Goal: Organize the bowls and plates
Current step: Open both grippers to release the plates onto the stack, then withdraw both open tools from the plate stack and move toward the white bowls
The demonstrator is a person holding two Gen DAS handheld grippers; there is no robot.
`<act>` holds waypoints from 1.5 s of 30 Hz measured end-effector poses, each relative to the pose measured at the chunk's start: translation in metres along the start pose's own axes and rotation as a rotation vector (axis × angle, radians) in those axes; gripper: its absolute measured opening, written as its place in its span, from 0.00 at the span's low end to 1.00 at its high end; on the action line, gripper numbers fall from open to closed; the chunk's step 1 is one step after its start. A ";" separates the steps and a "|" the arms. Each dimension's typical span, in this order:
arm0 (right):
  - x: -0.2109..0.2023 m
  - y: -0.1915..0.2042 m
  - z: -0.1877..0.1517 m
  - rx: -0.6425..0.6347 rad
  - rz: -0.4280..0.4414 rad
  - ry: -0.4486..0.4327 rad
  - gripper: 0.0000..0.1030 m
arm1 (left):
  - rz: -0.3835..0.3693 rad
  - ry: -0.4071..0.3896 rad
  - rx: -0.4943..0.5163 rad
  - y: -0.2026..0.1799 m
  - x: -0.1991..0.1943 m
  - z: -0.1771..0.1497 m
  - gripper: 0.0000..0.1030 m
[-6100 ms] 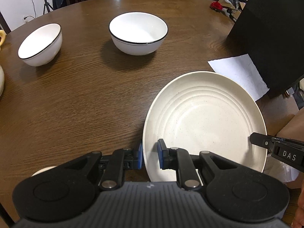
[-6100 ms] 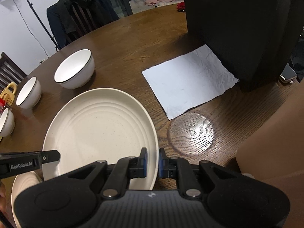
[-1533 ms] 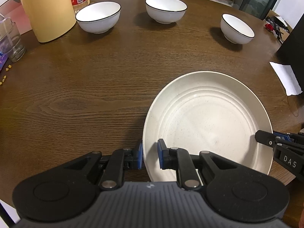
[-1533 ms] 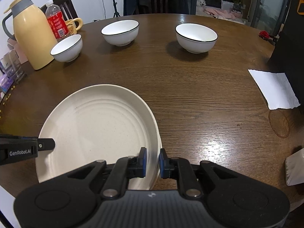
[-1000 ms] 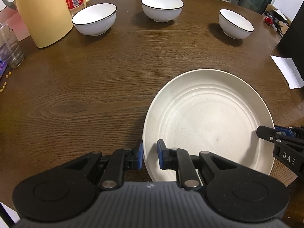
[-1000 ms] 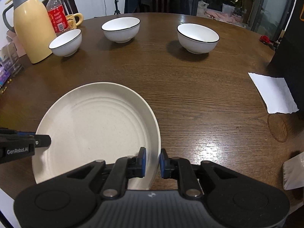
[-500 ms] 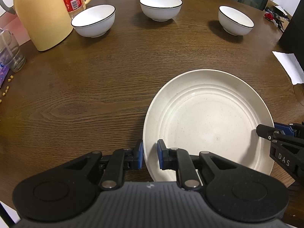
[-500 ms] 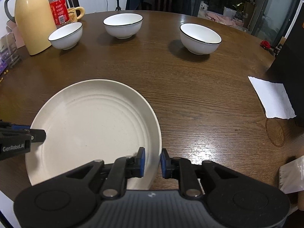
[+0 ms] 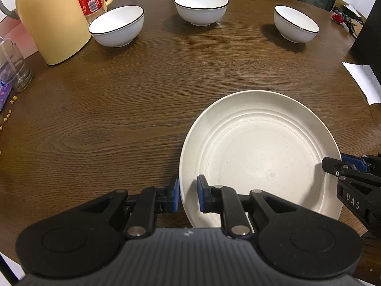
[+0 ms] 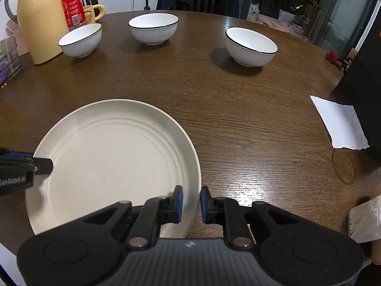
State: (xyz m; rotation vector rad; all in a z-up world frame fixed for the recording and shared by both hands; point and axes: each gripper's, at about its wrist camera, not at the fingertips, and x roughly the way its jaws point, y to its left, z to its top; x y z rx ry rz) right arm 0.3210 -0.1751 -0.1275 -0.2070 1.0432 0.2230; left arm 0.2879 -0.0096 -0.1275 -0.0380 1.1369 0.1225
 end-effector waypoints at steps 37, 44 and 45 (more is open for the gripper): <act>-0.014 -0.015 0.003 0.087 0.054 -0.027 0.57 | 0.008 -0.062 -0.030 0.005 -0.012 -0.001 0.67; -0.025 -0.021 -0.001 0.114 0.104 -0.036 0.91 | -0.007 -0.100 -0.047 0.009 -0.024 -0.001 1.00; -0.026 -0.022 -0.002 0.119 0.112 -0.036 0.95 | -0.010 -0.108 -0.051 0.011 -0.026 -0.001 1.00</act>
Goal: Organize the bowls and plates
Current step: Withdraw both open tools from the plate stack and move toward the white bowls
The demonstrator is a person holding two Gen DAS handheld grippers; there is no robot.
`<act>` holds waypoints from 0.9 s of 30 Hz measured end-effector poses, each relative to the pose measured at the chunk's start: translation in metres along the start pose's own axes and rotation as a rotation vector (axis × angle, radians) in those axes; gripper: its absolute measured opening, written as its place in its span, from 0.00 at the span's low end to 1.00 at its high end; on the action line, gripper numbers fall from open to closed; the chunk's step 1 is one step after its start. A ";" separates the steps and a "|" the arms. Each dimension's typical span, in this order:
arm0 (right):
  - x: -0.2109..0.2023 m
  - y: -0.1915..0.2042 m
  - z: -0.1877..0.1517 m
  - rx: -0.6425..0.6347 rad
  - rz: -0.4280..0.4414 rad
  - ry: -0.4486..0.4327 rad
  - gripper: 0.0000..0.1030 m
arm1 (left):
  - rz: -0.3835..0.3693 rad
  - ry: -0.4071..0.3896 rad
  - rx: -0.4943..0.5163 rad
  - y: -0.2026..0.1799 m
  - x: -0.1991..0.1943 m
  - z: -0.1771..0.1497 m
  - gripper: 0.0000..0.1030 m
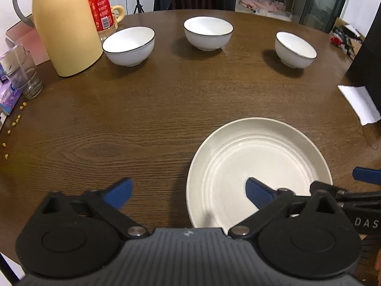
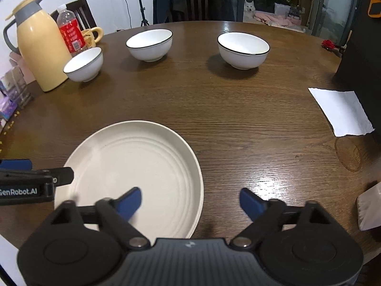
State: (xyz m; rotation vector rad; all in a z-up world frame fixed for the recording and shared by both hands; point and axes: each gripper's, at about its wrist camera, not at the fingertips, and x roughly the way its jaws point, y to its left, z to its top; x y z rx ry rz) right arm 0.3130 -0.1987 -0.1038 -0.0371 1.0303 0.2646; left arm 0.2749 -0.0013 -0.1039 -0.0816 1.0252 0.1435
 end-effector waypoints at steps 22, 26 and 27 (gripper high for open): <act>-0.037 -0.002 -0.012 0.027 0.053 -0.026 1.00 | 0.034 -0.064 -0.084 0.015 -0.047 -0.015 1.00; -0.045 -0.001 -0.015 0.021 0.062 -0.036 1.00 | 0.036 -0.072 -0.097 0.015 -0.055 -0.022 1.00; -0.047 -0.001 -0.016 0.018 0.065 -0.039 1.00 | 0.038 -0.075 -0.099 0.015 -0.057 -0.023 1.00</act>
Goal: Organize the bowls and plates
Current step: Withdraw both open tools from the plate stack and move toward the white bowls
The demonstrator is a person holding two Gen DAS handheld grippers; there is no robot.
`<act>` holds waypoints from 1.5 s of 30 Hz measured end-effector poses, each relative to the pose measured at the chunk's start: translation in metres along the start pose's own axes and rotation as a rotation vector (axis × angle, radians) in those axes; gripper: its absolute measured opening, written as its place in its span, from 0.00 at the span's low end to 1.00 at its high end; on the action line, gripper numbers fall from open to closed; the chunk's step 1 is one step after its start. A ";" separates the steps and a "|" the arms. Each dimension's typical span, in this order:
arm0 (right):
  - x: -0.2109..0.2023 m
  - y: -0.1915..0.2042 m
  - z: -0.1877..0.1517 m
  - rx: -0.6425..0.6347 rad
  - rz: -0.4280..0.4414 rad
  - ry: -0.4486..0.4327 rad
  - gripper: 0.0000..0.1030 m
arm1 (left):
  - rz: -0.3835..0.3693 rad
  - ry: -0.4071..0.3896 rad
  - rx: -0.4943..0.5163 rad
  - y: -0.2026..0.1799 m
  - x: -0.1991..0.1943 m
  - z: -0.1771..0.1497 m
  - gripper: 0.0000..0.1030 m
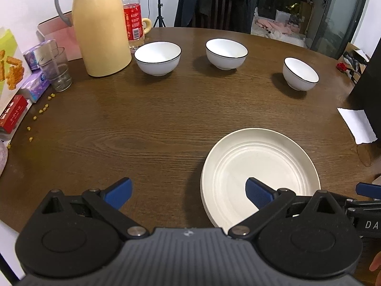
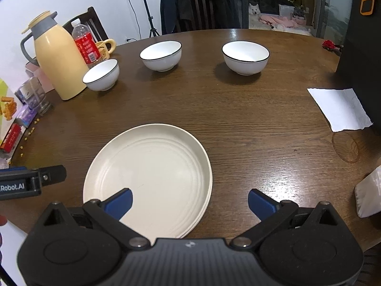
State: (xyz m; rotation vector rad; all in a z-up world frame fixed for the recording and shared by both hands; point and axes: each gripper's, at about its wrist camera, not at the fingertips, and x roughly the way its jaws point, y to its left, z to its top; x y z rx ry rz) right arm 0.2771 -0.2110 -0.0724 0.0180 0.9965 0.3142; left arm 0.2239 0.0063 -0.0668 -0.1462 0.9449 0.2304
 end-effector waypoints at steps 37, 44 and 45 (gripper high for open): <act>-0.053 0.019 0.024 -0.056 0.082 -0.098 1.00 | 0.016 -0.112 -0.117 0.024 -0.066 0.008 1.00; -0.042 0.030 0.054 -0.044 0.074 -0.097 1.00 | 0.004 -0.121 -0.112 0.038 -0.056 0.040 1.00; -0.041 0.032 0.058 -0.042 0.073 -0.097 1.00 | 0.002 -0.121 -0.110 0.040 -0.054 0.046 1.00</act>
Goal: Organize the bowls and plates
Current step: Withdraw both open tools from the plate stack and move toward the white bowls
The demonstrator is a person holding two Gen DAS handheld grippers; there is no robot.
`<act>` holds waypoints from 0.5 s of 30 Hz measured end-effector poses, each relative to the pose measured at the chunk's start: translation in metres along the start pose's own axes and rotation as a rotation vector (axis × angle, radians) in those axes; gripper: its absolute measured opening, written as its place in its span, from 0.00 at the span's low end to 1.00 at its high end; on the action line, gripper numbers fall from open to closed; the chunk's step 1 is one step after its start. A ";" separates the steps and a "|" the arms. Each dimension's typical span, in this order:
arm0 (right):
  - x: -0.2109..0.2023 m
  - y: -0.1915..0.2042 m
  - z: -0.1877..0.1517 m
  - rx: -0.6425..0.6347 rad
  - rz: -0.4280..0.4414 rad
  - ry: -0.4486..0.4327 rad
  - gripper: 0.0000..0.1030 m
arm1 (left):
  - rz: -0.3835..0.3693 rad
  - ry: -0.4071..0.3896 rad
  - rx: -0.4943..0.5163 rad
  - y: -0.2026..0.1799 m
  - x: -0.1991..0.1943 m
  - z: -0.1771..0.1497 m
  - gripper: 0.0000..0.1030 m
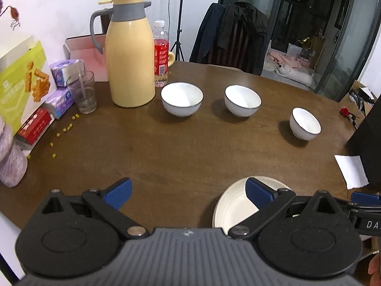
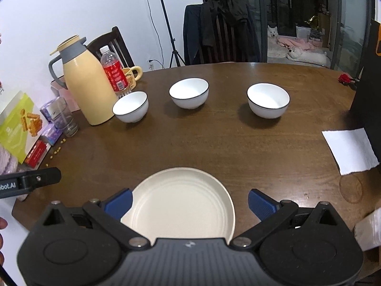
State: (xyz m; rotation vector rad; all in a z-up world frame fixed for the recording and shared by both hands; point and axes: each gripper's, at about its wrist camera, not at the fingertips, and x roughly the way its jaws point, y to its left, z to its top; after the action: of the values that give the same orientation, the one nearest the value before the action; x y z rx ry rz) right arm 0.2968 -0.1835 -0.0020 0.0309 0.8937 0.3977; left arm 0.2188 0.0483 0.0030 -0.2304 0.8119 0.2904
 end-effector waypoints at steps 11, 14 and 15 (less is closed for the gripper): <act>0.034 0.024 0.057 -0.006 0.016 0.017 1.00 | -0.022 0.025 -0.019 0.023 0.038 0.054 1.00; 0.048 0.035 0.073 -0.007 0.027 0.032 1.00 | -0.014 0.032 -0.033 0.033 0.048 0.065 1.00; 0.052 0.039 0.078 -0.009 0.033 0.036 1.00 | -0.012 0.035 -0.039 0.036 0.051 0.068 1.00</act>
State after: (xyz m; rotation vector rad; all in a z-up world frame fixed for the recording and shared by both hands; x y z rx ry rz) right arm 0.3732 -0.1182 0.0155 0.0301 0.9282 0.4341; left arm 0.2862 0.1121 0.0074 -0.2770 0.8395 0.2918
